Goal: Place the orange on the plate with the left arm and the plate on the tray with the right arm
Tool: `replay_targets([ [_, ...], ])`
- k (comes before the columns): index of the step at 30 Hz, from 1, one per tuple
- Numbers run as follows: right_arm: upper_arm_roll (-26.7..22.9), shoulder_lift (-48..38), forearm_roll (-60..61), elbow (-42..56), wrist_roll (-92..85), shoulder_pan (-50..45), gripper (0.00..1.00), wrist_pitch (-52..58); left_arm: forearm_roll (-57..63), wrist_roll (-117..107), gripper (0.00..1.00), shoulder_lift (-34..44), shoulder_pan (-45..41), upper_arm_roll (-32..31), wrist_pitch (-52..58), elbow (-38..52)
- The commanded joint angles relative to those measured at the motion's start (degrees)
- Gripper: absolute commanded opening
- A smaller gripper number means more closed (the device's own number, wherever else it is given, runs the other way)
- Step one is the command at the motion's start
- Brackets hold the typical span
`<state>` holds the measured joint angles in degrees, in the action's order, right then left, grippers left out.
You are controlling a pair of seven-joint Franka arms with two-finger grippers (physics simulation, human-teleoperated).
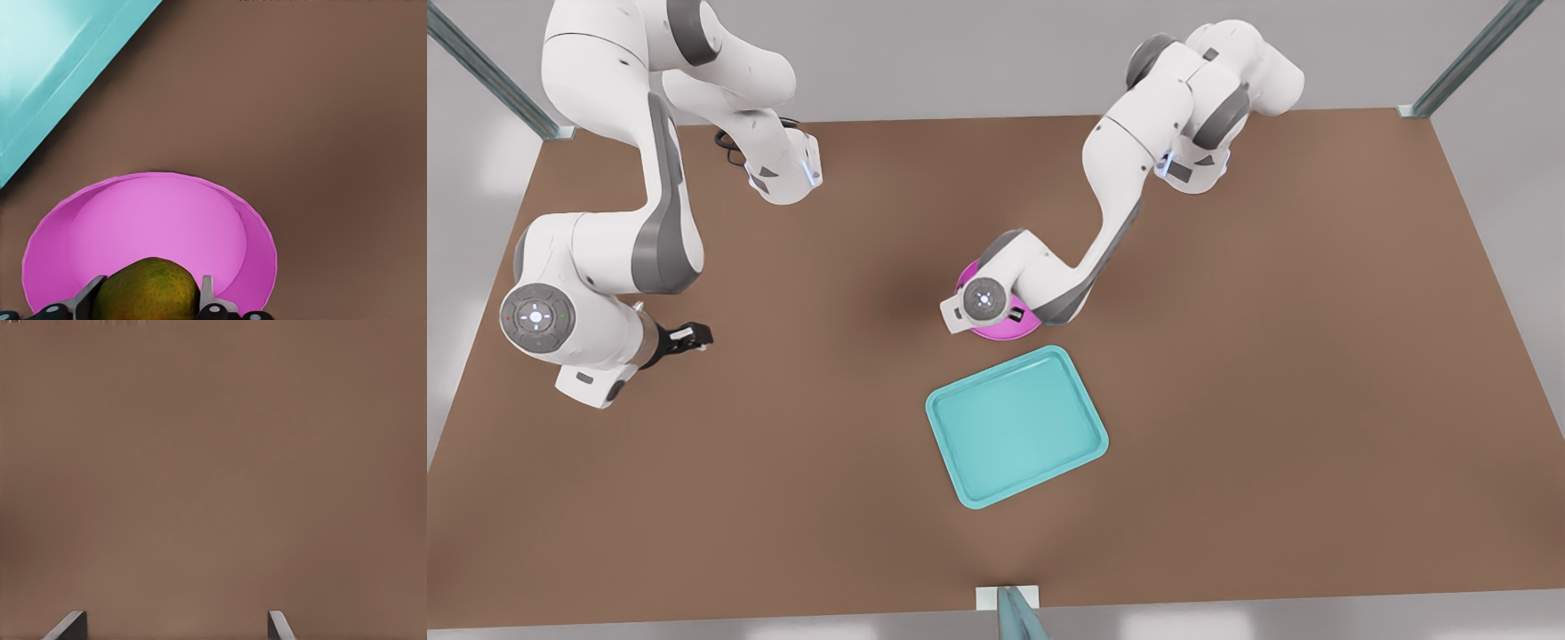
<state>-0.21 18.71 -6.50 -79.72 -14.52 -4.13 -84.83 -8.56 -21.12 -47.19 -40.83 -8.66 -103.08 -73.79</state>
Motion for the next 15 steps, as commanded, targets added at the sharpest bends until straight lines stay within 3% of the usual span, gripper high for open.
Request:
replay_targets([
  [1,-0.1,0.0,0.1,0.0,-0.2,0.0,1.0,-0.3,1.7,-31.1,1.0,-0.2,0.0,0.1,-1.3,0.0],
  [5,-0.1,0.0,0.1,0.0,-0.2,0.0,1.0,-0.3,1.7,-31.1,1.0,0.6,0.1,0.3,-1.9,-1.2],
  [6,0.0,-0.1,0.5,0.0,0.0,-0.1,1.0,-0.3,1.2,-30.3,1.0,5.3,0.7,3.4,5.7,-0.5],
  [7,0.0,-0.1,3.0,-1.8,0.0,-0.2,1.0,-0.5,0.8,-24.5,1.0,11.1,1.7,8.6,15.9,1.2],
  [8,0.0,-3.5,11.6,-11.0,0.0,-0.2,1.0,-8.6,0.7,-19.9,1.0,17.6,2.5,16.4,21.9,1.5],
  [10,0.8,-3.6,24.2,-21.1,0.2,-1.2,1.0,-21.3,0.7,1.1,1.0,19.5,2.6,32.2,31.4,7.8],
  [13,5.6,-0.9,32.9,-25.3,5.3,-5.0,1.0,-34.7,-1.5,12.4,1.0,21.5,4.3,41.8,33.1,7.8],
  [14,7.2,-0.8,35.6,-30.3,6.1,-6.7,1.0,-40.0,-2.3,12.2,1.0,23.7,10.6,37.9,34.4,7.6],
  [15,10.7,-1.1,38.6,-35.8,6.1,-6.7,1.0,-46.6,6.9,11.3,1.0,27.9,25.8,13.5,31.8,5.6],
])
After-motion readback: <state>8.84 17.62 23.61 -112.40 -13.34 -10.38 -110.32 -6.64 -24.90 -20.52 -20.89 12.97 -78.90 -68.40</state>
